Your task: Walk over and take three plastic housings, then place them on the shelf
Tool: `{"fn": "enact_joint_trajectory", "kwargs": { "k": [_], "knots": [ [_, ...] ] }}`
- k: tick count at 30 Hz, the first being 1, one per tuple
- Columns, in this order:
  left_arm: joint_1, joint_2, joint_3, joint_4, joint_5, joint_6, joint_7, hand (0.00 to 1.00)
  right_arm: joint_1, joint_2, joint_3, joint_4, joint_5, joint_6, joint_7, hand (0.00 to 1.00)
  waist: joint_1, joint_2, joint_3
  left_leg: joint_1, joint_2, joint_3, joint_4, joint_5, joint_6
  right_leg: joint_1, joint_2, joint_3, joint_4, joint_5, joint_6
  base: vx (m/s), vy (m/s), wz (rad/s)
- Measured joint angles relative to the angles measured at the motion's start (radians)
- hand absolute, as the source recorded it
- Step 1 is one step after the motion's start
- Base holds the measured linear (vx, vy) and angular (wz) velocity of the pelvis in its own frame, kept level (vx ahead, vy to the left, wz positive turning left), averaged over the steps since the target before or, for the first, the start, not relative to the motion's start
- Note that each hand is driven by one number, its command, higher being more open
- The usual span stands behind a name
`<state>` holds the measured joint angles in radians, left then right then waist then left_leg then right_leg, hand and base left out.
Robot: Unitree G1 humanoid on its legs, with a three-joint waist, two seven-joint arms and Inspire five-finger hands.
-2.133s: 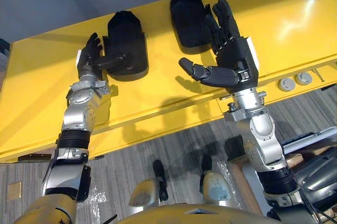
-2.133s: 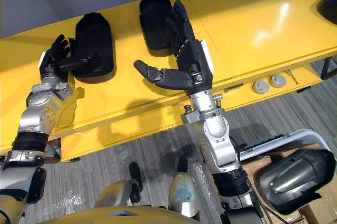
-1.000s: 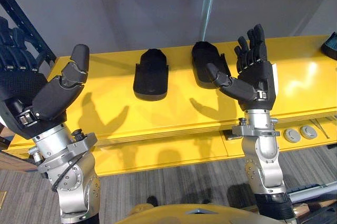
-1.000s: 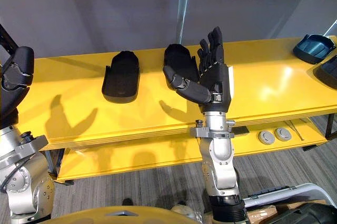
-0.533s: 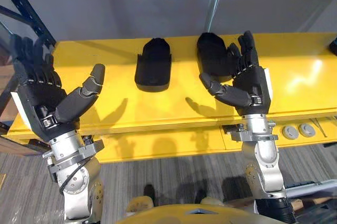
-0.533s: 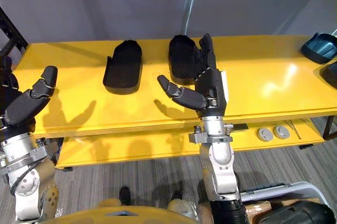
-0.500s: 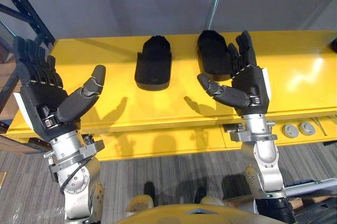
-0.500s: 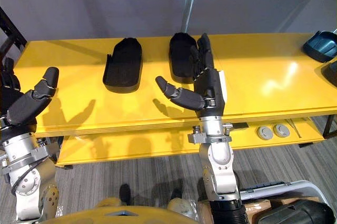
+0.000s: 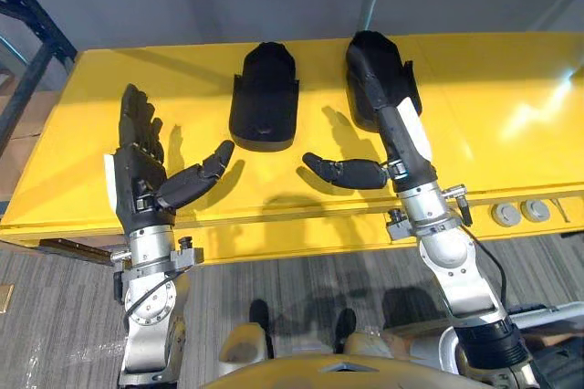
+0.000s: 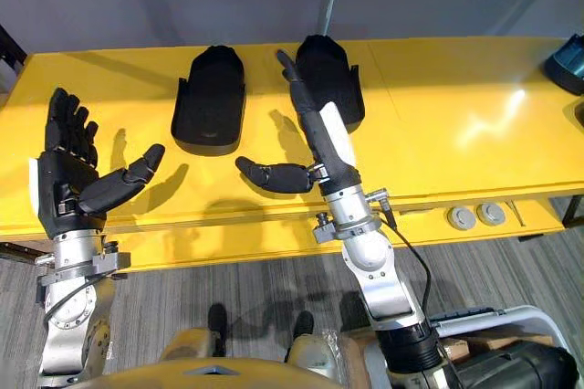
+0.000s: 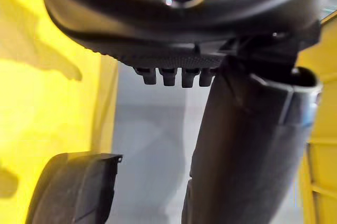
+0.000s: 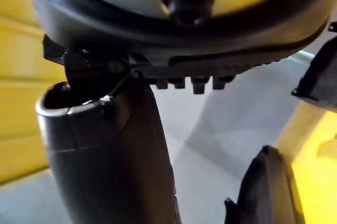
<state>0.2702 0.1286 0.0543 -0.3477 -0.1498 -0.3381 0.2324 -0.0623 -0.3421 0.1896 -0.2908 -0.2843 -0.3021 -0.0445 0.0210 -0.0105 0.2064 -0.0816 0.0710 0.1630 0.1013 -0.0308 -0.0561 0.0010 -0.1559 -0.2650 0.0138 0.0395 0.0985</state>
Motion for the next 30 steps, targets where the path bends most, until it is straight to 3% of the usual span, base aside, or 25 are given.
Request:
{"fn": "enact_joint_trajectory", "kwargs": {
  "k": [15,20,30],
  "knots": [
    [-0.043,0.007,-0.061,0.037,-0.025,0.007,0.022,1.0,-0.192,-0.012,0.168,0.221,-0.142,0.064,-0.083,1.0,0.004,0.021,0.017,-0.049,0.002,-0.033,0.034,-0.004,0.005,-0.016,-0.002,-0.031,0.003,0.0,-0.001,-0.01,0.004,0.05],
    [-0.042,0.006,-0.06,0.036,-0.05,0.007,0.015,1.0,-0.242,0.025,0.176,0.304,-0.144,0.128,-0.142,1.0,0.009,0.04,0.029,-0.048,-0.011,-0.05,0.013,0.015,0.008,-0.016,-0.008,-0.048,0.004,0.0,-0.002,-0.01,0.005,0.11],
    [-0.044,-0.001,-0.096,0.036,-0.059,0.007,-0.011,1.0,-0.3,0.083,0.184,0.408,-0.182,0.208,-0.231,1.0,0.012,0.045,0.034,-0.028,-0.028,-0.058,-0.038,0.045,0.013,-0.017,-0.019,-0.059,0.008,-0.001,-0.002,0.0,0.007,0.04]
  ]
}}
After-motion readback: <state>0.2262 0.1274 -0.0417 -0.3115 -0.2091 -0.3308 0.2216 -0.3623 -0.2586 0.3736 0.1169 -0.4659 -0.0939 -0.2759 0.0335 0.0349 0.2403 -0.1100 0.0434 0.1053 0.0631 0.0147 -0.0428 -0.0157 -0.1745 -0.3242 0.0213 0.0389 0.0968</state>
